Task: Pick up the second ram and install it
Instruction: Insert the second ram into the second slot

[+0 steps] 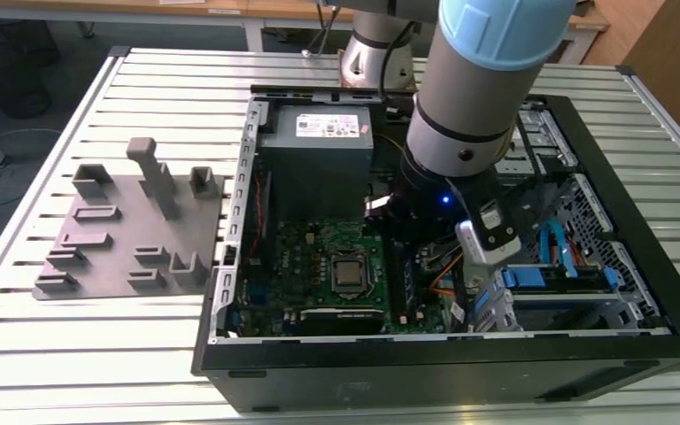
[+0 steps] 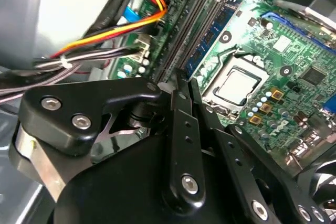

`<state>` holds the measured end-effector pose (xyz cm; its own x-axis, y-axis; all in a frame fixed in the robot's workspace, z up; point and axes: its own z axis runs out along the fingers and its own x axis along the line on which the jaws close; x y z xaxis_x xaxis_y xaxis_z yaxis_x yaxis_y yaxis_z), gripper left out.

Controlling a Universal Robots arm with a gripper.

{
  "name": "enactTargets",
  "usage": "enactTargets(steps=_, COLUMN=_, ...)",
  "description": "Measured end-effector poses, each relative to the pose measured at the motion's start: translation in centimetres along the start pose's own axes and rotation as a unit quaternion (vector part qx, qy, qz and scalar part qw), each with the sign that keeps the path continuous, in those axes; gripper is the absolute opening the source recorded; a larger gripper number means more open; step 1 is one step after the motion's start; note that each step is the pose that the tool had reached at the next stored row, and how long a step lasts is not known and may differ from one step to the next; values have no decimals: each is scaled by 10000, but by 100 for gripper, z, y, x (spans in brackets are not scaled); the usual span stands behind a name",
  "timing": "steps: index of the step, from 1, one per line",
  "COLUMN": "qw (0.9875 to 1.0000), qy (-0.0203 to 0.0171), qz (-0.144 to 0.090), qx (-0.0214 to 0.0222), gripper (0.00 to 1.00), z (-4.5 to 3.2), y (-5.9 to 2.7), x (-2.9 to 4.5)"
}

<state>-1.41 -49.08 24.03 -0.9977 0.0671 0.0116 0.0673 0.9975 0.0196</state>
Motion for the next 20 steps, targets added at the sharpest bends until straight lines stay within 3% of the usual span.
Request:
enactTargets(steps=5, qw=10000, qy=2, qz=-30, qx=-30, gripper=14, z=38, y=20, x=41)
enactTargets(steps=11, qw=9999, qy=6, qz=-170, qx=-25, gripper=14, z=69, y=20, x=41)
enactTargets(steps=14, qw=9999, qy=2, qz=-143, qx=35, gripper=14, z=76, y=19, x=40)
enactTargets(steps=17, qw=9999, qy=-7, qz=-93, qx=141, gripper=14, z=84, y=18, x=40)
enactTargets(steps=20, qw=9999, qy=-8, qz=-65, qx=158, gripper=14, z=108, y=17, x=40)
